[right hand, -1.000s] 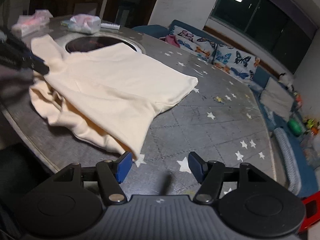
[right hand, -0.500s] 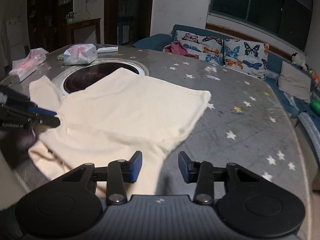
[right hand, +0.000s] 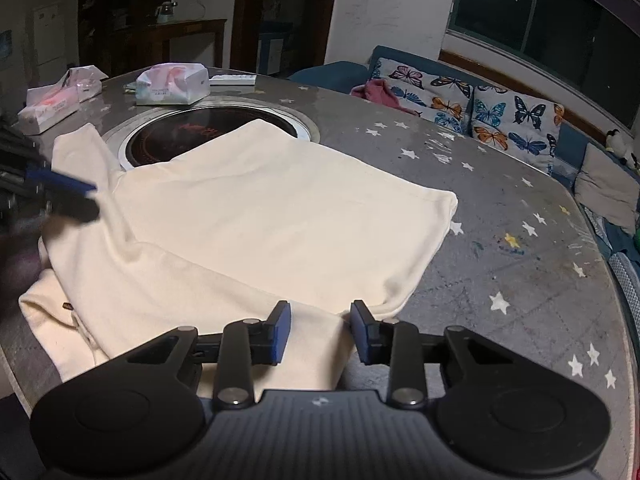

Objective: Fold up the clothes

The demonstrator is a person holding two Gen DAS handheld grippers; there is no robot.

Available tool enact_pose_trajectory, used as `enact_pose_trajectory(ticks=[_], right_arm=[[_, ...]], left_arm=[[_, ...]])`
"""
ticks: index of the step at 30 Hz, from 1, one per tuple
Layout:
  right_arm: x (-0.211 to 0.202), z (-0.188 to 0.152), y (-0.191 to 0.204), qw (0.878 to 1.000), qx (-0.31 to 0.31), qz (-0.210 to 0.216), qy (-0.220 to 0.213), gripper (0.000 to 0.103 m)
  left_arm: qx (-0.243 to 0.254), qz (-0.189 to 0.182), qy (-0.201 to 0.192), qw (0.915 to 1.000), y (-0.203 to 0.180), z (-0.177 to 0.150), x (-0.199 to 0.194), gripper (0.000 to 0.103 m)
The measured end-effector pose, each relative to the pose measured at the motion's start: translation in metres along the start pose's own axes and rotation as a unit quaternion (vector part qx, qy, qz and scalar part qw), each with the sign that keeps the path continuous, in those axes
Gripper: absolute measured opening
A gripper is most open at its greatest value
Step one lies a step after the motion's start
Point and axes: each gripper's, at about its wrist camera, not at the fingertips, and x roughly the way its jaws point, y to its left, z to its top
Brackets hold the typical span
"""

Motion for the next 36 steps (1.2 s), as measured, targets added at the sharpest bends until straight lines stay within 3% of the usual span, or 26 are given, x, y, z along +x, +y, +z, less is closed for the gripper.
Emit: enact_pose_trajectory(ticks=[2, 10, 12, 14, 20, 23, 28, 32, 36], right_arm=[[0.001, 0.000, -0.001, 1.000, -0.006, 0.001, 0.002, 0.027], [0.000, 0.004, 0.001, 1.000, -0.013, -0.005, -0.002, 0.008], [-0.001, 0.003, 0.001, 1.000, -0.009, -0.008, -0.004, 0.007], [-0.002, 0.002, 0.001, 1.000, -0.006, -0.013, -0.008, 0.005], [-0.007, 0.003, -0.002, 0.999, 0.011, -0.042, -0.028, 0.005], [-0.002, 0.000, -0.005, 0.999, 0.026, -0.045, -0.017, 0.005], [-0.002, -0.001, -0.006, 0.998, 0.036, -0.046, -0.019, 0.009], [-0.007, 0.002, 0.000, 0.998, 0.028, -0.042, -0.025, 0.010], [-0.002, 0.000, 0.006, 0.999, 0.016, -0.040, -0.017, 0.012]], left_arm=[[-0.001, 0.008, 0.005, 1.0000, 0.003, -0.004, 0.003, 0.033], [0.007, -0.002, 0.016, 0.9998, 0.003, -0.004, 0.020, 0.036], [0.011, 0.005, 0.015, 0.9998, 0.003, -0.003, 0.026, 0.030], [0.016, 0.015, 0.007, 0.9997, 0.004, -0.003, 0.027, 0.009], [0.008, 0.034, -0.025, 0.9991, 0.006, 0.003, 0.019, 0.005], [0.000, 0.033, -0.019, 0.9993, 0.005, 0.005, 0.025, 0.005], [-0.012, 0.036, -0.014, 0.9992, 0.008, 0.006, 0.026, 0.011], [-0.020, 0.035, -0.022, 0.9990, 0.009, 0.003, 0.021, 0.025], [-0.029, 0.045, -0.010, 0.9985, 0.011, -0.005, 0.023, 0.029]])
